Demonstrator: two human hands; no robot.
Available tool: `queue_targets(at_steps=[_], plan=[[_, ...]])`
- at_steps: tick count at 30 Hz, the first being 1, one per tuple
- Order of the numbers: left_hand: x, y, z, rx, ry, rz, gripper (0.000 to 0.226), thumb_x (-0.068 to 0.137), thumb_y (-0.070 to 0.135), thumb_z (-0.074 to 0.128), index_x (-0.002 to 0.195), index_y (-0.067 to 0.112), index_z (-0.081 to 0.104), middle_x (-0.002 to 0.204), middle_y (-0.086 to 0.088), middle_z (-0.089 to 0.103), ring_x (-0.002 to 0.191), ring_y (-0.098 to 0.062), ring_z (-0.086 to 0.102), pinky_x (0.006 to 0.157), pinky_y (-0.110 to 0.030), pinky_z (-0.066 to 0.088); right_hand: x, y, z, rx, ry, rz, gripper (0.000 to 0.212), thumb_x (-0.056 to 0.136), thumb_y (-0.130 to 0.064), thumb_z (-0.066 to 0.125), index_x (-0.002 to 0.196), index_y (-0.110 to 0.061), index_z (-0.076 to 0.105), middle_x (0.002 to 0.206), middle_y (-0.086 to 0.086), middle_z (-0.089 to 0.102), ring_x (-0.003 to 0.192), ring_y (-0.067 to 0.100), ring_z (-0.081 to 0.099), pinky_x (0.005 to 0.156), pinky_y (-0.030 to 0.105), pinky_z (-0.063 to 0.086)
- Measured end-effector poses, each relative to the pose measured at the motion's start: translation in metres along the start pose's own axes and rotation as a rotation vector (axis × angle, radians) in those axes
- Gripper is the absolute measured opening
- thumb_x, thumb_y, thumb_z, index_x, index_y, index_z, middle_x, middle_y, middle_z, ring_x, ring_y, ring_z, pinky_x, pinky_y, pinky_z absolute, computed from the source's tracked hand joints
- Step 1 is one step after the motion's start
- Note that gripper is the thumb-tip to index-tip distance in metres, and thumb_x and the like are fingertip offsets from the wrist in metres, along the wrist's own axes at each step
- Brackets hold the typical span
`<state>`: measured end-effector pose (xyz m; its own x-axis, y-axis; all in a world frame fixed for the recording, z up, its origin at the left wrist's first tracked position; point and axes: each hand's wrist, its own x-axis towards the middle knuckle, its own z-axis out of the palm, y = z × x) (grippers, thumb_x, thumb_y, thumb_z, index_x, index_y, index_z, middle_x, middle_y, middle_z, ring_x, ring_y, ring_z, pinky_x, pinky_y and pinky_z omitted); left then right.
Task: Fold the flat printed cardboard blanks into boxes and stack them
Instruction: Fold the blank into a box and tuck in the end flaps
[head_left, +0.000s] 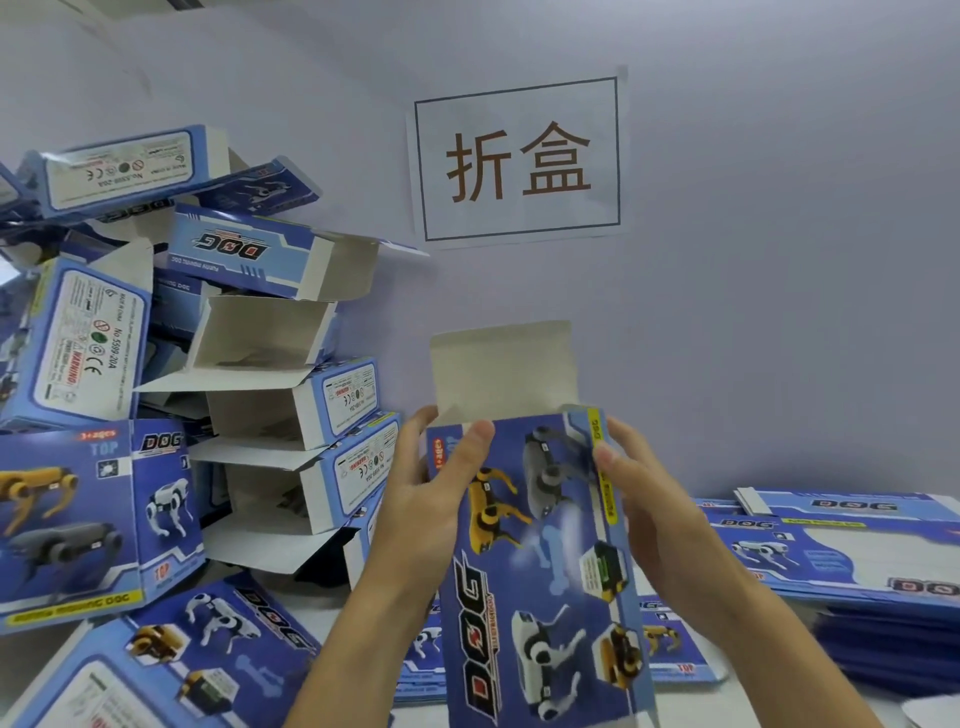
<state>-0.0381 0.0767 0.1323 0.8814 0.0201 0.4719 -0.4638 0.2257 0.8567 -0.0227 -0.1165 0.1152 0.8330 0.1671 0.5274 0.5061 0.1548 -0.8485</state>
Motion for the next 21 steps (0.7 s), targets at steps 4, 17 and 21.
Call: queue_targets(at_steps=[4, 17, 21], plan=[[-0.008, -0.004, 0.017, 0.157, 0.014, 0.244, 0.076, 0.062, 0.062, 0.069, 0.130, 0.050, 0.039, 0.102, 0.022, 0.072, 0.091, 0.002, 0.071, 0.071, -0.012, 0.054, -0.005, -0.006, 0.011, -0.122, 0.115, -0.197, 0.057, 0.074, -0.070, 0.066, 0.126, -0.051, 0.048, 0.085, -0.003, 0.071, 0.087, 0.010, 0.070, 0.079, 0.028, 0.057], [-0.007, 0.007, 0.017, 0.147, 0.020, 0.056, 0.025, 0.090, 0.041, 0.053, 0.074, 0.023, 0.048, 0.068, -0.006, 0.055, 0.068, -0.025, 0.057, 0.069, -0.045, 0.044, -0.007, -0.015, 0.027, -0.075, 0.242, -0.059, 0.026, 0.093, -0.051, 0.056, 0.084, -0.028, 0.065, 0.074, 0.009, 0.047, 0.069, 0.026, 0.052, 0.063, 0.039, 0.049], [-0.008, 0.006, 0.017, 0.070, 0.089, 0.087, 0.024, 0.099, 0.016, 0.044, 0.105, 0.039, 0.050, 0.084, -0.013, 0.057, 0.065, -0.020, 0.064, 0.054, -0.028, 0.054, -0.007, -0.010, 0.028, -0.050, 0.249, -0.073, 0.031, 0.094, -0.023, 0.045, 0.108, -0.049, 0.051, 0.053, -0.009, 0.037, 0.053, 0.015, 0.043, 0.048, 0.024, 0.042]])
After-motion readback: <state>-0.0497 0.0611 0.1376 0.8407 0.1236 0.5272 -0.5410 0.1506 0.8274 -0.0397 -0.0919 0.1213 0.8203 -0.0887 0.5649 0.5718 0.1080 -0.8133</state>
